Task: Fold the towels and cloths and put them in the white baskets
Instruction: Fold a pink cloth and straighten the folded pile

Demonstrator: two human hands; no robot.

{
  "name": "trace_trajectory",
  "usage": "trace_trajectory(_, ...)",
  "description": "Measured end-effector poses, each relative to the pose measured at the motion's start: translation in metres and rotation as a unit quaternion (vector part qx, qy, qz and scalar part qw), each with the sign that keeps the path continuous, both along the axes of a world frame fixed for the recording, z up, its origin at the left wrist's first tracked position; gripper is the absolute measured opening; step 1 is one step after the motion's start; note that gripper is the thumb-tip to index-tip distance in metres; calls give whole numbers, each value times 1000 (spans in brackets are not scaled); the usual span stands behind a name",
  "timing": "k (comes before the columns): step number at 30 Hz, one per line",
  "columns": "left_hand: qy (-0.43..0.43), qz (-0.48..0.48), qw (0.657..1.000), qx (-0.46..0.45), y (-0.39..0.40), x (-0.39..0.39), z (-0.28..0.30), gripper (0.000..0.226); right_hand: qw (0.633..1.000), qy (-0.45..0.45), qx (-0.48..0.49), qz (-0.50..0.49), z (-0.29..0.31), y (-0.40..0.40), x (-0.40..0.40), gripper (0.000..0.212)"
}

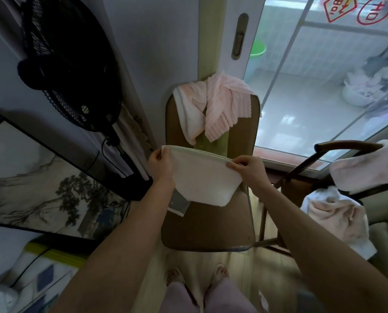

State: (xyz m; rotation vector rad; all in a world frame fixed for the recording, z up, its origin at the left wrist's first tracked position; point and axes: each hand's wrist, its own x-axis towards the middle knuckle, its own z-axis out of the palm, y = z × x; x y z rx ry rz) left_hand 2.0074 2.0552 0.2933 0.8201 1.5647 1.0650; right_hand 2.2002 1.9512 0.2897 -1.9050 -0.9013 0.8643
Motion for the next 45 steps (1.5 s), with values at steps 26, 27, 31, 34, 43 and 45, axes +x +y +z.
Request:
trace_trajectory(26, 210, -141, 965, 63, -30, -18, -32, 23, 955, 247, 17, -166, -9, -31, 19, 15)
trace_trajectory(27, 185, -150, 967, 86, -30, -19, -31, 19, 956, 232, 42, -173, -9, -30, 21, 9)
trace_trajectory(31, 139, -230, 962, 50, -23, -12, -39, 13, 958, 210, 71, -183, -24, -26, 31, 9)
trace_trajectory(34, 261, -317, 904, -119, -34, -25, -72, 21, 973, 180, -128, -65, -56, -50, 30, 14)
trace_trajectory(43, 138, -205, 961, -121, -40, -5, -106, 32, 937, 281, -67, -196, -96, -62, 34, 17)
trace_trajectory(45, 102, -185, 967, -145, -43, -3, -124, 28, 935, 277, -65, -211, -105, -61, 39, 20)
